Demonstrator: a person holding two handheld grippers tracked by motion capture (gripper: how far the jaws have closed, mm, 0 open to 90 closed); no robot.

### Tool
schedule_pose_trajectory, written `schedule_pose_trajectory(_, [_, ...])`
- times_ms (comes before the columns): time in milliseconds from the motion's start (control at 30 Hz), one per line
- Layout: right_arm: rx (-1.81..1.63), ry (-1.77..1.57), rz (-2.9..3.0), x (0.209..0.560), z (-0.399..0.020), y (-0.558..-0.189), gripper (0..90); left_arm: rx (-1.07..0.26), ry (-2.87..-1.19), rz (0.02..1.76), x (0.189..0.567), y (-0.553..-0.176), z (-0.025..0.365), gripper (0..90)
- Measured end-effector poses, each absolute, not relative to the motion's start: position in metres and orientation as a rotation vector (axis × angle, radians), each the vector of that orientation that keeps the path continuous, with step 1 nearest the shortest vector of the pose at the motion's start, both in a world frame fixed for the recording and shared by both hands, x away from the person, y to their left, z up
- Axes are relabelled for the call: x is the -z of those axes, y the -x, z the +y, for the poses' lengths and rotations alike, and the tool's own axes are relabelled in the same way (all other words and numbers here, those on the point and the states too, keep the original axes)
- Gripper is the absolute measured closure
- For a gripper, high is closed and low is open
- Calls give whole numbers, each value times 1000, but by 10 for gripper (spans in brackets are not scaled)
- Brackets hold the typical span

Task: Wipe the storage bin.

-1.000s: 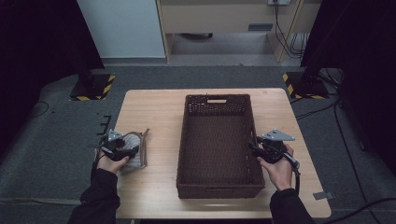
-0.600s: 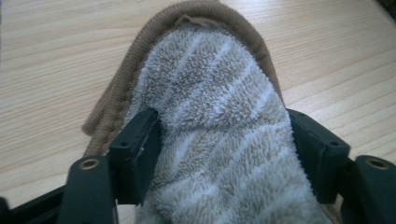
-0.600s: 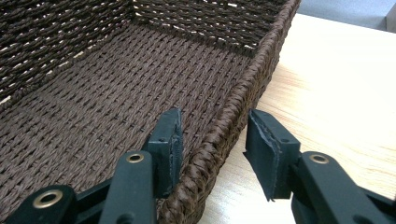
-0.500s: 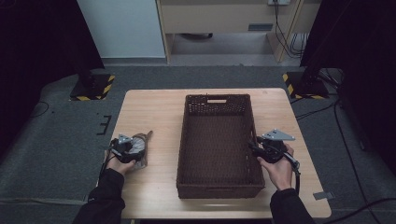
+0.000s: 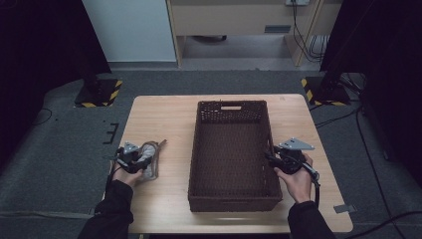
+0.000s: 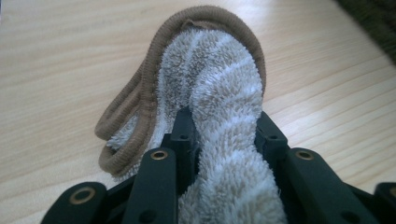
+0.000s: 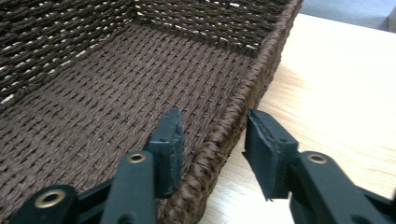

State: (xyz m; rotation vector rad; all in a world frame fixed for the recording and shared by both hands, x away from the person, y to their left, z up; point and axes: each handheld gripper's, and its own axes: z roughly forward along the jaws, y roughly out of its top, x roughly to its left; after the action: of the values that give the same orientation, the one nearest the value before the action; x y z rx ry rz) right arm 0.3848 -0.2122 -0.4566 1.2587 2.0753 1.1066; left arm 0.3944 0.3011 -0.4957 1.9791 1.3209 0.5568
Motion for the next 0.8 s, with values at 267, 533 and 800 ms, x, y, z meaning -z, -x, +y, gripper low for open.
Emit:
schedule_pose_trajectory(267, [-1116,-1244,2086,457,-213,-386,647,-595,-1908,1212,464,-392,290,659])
schedule_pose_trajectory(533, [-1162,-1210,2116,457,-212,-388,665,-629,-1890,1116,438,-402,271,658])
schedule_pose_trajectory(800, [-1182,-1164,2160,457,-204,-386,688,-627,-1857,1116,434,-431,256,657])
